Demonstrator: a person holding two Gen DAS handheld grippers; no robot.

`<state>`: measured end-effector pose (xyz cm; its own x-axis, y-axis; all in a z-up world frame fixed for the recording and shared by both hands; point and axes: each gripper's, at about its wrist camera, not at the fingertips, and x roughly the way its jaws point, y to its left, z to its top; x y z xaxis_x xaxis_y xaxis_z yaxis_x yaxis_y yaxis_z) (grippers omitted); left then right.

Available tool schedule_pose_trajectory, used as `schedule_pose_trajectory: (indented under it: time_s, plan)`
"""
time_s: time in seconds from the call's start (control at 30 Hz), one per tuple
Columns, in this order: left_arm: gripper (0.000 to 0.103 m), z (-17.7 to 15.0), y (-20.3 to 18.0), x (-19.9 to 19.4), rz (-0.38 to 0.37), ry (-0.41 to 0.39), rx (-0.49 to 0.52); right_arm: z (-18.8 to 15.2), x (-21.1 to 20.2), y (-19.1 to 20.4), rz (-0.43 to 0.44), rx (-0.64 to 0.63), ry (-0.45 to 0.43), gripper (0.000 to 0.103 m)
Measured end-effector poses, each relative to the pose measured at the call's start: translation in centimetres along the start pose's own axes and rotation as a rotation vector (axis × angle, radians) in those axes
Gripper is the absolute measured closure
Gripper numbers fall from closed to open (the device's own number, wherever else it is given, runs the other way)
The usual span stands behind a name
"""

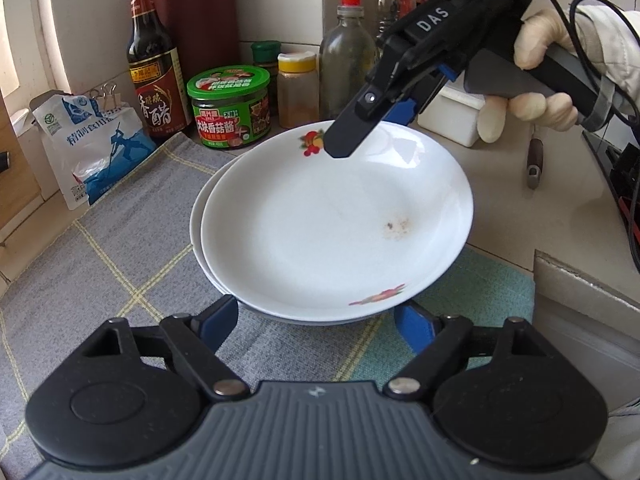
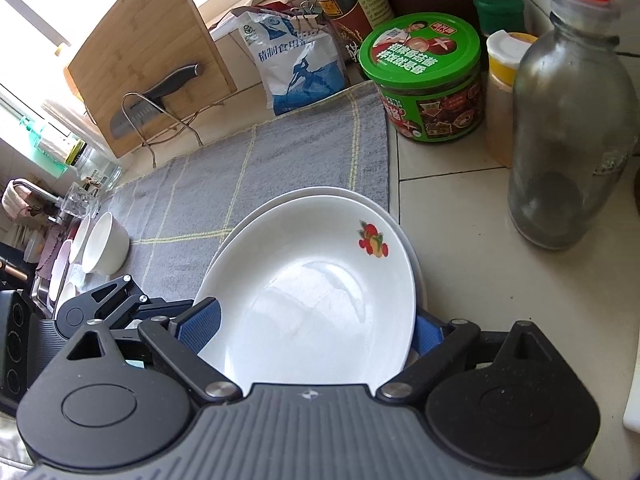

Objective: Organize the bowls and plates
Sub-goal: 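Lower the plate onto the stack and open the right gripper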

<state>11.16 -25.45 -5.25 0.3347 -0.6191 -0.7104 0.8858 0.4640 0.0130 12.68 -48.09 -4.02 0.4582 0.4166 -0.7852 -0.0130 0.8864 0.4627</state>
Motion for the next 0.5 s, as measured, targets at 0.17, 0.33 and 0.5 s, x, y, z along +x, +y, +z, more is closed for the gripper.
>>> schedule_pose_trajectory:
  time_s: [0.17, 0.33, 0.5]
  plan:
    - [0.015, 0.1, 0.1, 0.1, -0.007, -0.001, -0.007, -0.3, -0.4, 0.4, -0.023, -0.008, -0.006, 0.004]
    - [0.015, 0.1, 0.1, 0.1, -0.009, -0.004, -0.008, -0.7, -0.8, 0.6, -0.042, -0.001, -0.02, 0.004]
    - [0.015, 0.1, 0.2, 0.1, -0.012, -0.005, -0.003, -1.1, -1.1, 1.1, -0.069, -0.009, -0.026, 0.004]
